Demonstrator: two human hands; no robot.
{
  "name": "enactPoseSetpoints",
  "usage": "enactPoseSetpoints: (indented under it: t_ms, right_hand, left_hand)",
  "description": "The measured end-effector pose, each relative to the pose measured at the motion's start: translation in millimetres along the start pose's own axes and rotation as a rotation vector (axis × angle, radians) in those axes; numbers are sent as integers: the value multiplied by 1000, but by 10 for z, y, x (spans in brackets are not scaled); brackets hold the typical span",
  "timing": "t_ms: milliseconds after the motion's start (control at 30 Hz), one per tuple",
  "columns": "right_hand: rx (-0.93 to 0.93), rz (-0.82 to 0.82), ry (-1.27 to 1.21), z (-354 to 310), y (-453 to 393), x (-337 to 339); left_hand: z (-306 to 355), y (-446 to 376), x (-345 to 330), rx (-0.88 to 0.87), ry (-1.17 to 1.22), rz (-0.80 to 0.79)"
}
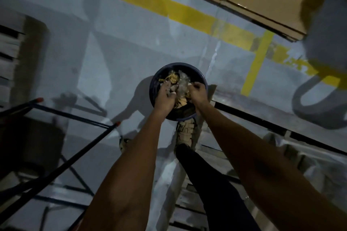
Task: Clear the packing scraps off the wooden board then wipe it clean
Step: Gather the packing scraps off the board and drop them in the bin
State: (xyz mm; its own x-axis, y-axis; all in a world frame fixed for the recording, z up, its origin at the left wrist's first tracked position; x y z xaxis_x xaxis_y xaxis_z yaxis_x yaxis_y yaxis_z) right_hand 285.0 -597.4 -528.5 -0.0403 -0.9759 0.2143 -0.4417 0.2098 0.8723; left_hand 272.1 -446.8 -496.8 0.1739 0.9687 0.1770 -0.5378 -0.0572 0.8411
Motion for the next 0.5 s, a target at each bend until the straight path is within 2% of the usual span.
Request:
enactPoseSetpoints:
  t_ms: [200, 400, 500]
  right_hand:
    - [10, -26, -22, -76, 532, -11]
    - [103, -40, -132, -676, 1933, 5]
    - [149, -48, -113, -776, 2591, -27]
  left_hand:
    - [210, 644, 252, 54, 27, -14]
    - [603, 1779, 740, -21, 64, 71]
    - [721, 2448, 957, -51, 95, 101]
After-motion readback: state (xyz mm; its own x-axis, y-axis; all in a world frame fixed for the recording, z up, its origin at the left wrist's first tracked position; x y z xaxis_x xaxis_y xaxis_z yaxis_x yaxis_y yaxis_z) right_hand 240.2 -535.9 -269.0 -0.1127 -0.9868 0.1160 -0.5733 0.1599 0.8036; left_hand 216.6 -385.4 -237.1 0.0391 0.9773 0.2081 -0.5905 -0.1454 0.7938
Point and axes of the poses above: each hand's wrist, its own y-axis away from the middle knuckle, its own x-axis out of the back of the hand, z = x × y, the point moved 7 cm from there along -y, towards the middle knuckle, and after that the axes turned 2 degrees about -z, right-handed, at the moved point
